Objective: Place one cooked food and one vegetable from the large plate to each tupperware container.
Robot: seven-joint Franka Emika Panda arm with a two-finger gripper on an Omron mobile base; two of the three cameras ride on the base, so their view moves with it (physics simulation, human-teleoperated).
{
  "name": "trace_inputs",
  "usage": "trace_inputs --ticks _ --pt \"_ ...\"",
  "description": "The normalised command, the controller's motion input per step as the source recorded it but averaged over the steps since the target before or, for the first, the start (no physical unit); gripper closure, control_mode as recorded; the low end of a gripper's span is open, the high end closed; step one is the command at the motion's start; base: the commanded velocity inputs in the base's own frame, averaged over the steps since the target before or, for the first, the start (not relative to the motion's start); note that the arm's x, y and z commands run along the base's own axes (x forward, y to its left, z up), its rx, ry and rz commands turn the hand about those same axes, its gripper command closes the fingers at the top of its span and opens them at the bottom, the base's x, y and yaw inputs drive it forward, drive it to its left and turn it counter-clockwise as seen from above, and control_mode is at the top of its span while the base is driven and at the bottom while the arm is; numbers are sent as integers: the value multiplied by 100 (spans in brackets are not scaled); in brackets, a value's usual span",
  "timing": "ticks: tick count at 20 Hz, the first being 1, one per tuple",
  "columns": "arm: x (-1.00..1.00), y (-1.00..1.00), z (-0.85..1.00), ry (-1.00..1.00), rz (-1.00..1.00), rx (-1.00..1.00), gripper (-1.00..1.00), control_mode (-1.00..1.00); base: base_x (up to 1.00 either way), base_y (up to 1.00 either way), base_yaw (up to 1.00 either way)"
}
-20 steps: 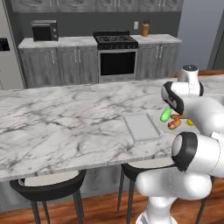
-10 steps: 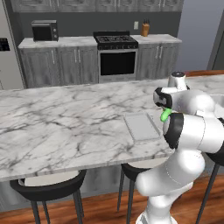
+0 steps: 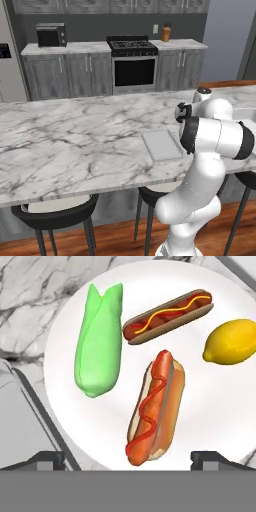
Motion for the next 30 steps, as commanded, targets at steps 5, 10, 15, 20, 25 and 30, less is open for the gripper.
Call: trace_inputs --ticks 5,10,15,20,25,30 --pt "46 -1 -13 0 0 1 -100 -100 0 0 0" --pt "37 -5 -31 0 0 0 -100 -100 0 0 0" --pt "33 -9 -41 0 0 0 -100 -100 0 0 0" --pt "39 -11 -29 0 1 0 -100 -100 0 0 0" --pt "14 -17 -40 1 0 0 -100 -100 0 0 0" --pt "13 0 -50 0 0 0 100 -100 0 0 0"
